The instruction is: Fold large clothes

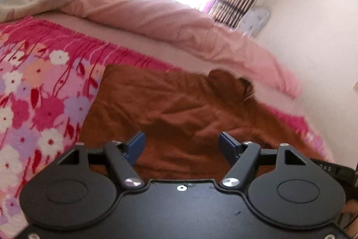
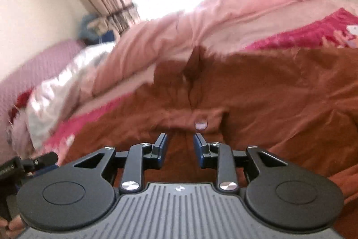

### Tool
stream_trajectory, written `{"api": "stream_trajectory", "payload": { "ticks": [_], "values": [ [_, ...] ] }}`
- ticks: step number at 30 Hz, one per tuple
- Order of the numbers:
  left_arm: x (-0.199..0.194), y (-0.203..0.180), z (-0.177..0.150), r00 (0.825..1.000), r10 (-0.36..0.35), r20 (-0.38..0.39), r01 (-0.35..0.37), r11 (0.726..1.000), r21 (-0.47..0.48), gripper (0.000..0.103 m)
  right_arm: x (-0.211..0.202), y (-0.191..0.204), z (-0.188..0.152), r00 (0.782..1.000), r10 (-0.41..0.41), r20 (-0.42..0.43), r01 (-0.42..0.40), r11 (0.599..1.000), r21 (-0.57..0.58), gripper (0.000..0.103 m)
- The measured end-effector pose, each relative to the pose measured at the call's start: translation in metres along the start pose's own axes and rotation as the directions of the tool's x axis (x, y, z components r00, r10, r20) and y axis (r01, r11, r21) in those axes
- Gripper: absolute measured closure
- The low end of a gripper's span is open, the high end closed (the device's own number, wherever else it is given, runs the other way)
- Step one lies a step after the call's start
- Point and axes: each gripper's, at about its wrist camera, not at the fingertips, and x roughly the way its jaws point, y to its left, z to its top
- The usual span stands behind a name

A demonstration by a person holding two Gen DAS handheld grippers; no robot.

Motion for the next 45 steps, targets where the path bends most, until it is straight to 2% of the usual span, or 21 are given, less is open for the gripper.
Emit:
{"api": "stream_trajectory", "payload": {
  "ticks": [5,8,12,13,16,18,20,22,24,26,29,33,38,45],
  "values": [
    [0.027,0.013,-0.014,0.997,0.035,-0.066,-0.036,0.999,-0.008,0.029,0.021,-0.016,-0.016,0.996,-0.072,-0.059,0.074,0.997,0.035,0.070],
    [0.038,0.019,-0.018,0.997,0.028,-0.073,-0.030,0.999,-0.026,0.029,0.018,-0.026,-0.019,0.998,-0.044,-0.046,0.046,0.997,0.057,0.069],
    [0.032,0.008,-0.012,0.995,0.054,-0.080,-0.054,0.999,-0.004,0.029,-0.004,-0.038,-0.012,0.999,-0.003,-0.049,0.009,0.992,0.124,0.068],
    [0.028,0.005,-0.010,0.996,0.053,-0.078,-0.053,0.999,0.002,0.029,-0.021,-0.046,-0.008,1.000,0.005,-0.022,-0.002,0.990,0.143,0.064],
    [0.014,-0.005,-0.007,0.995,0.072,-0.070,-0.068,0.996,0.052,0.029,-0.072,-0.082,0.000,0.994,-0.047,0.099,0.029,0.985,0.171,0.033],
    [0.006,-0.011,-0.008,0.993,0.095,-0.064,-0.089,0.991,0.096,0.029,-0.108,-0.124,0.005,0.978,-0.138,0.155,0.103,0.972,0.211,0.030],
    [0.001,-0.013,-0.012,0.992,0.113,-0.062,-0.105,0.987,0.118,0.029,-0.140,-0.174,0.007,0.950,-0.261,0.173,0.205,0.935,0.289,0.030],
    [-0.001,-0.013,-0.015,0.991,0.120,-0.064,-0.111,0.986,0.126,0.029,-0.169,-0.219,0.004,0.911,-0.373,0.178,0.284,0.878,0.384,0.030],
    [-0.002,-0.014,-0.019,0.990,0.129,-0.061,-0.120,0.984,0.134,0.029,-0.197,-0.262,-0.003,0.862,-0.467,0.195,0.338,0.818,0.465,0.030],
    [-0.002,-0.016,-0.021,0.988,0.144,-0.060,-0.134,0.980,0.148,0.029,-0.216,-0.295,-0.010,0.825,-0.532,0.192,0.374,0.768,0.521,0.030],
    [0.000,-0.019,-0.022,0.984,0.165,-0.060,-0.154,0.977,0.150,0.029,-0.228,-0.333,-0.017,0.809,-0.561,0.178,0.375,0.725,0.578,0.030],
    [0.002,-0.019,-0.022,0.981,0.184,-0.063,-0.174,0.976,0.134,0.029,-0.228,-0.371,-0.020,0.802,-0.573,0.170,0.336,0.667,0.665,0.030],
    [0.005,-0.020,-0.021,0.978,0.200,-0.064,-0.190,0.972,0.141,0.029,-0.219,-0.394,-0.011,0.780,-0.582,0.228,0.261,0.634,0.728,0.030],
    [0.008,-0.021,-0.022,0.975,0.214,-0.063,-0.203,0.967,0.151,0.029,-0.212,-0.416,0.003,0.740,-0.616,0.269,0.231,0.609,0.759,0.031]
  ]
}}
